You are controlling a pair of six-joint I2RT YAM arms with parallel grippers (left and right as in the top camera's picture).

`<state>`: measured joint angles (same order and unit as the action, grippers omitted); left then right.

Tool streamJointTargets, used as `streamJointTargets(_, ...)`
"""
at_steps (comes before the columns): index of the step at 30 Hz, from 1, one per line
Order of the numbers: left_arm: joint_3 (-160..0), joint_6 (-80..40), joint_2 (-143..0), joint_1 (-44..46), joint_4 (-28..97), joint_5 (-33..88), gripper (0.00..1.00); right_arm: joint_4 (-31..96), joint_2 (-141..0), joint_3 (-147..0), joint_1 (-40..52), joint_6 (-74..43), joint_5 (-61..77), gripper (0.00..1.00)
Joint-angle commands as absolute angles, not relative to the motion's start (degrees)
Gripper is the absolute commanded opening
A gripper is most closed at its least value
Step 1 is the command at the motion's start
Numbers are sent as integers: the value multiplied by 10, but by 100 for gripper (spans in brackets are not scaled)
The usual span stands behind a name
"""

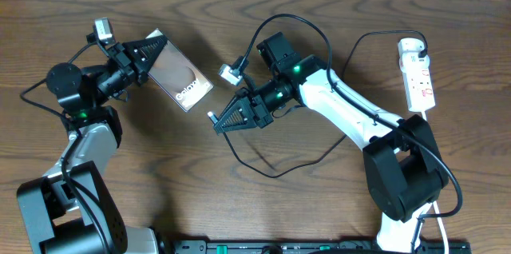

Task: Plug charger to phone and switch on socket
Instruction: 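Bring the plug to the bottom edge of the phone held by left gripper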

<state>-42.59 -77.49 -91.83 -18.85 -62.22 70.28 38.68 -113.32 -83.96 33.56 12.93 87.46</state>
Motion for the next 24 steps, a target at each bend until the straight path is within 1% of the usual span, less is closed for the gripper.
streamJointTargets(1, -437, -765, -910, -189, -632, 701, 7, 386, -1140, -845, 338, 118, 895, 1)
streamJointTargets(8, -437, -772, -910, -189, -634, 729, 7, 383, -1155, -845, 339, 118, 895, 1)
streamJointTargets(11, -437, -796, -910, -189, -635, 734, 7, 374, -1155, -845, 339, 118, 895, 1)
streamJointTargets(21, -437, -872, -910, -189, -738, 748, 7, 361, -1155, -845, 338, 118, 895, 1)
streamJointTargets(24, -437, -884, -910, -188, -745, 750, 7, 355, -1155, -845, 339, 118, 895, 1)
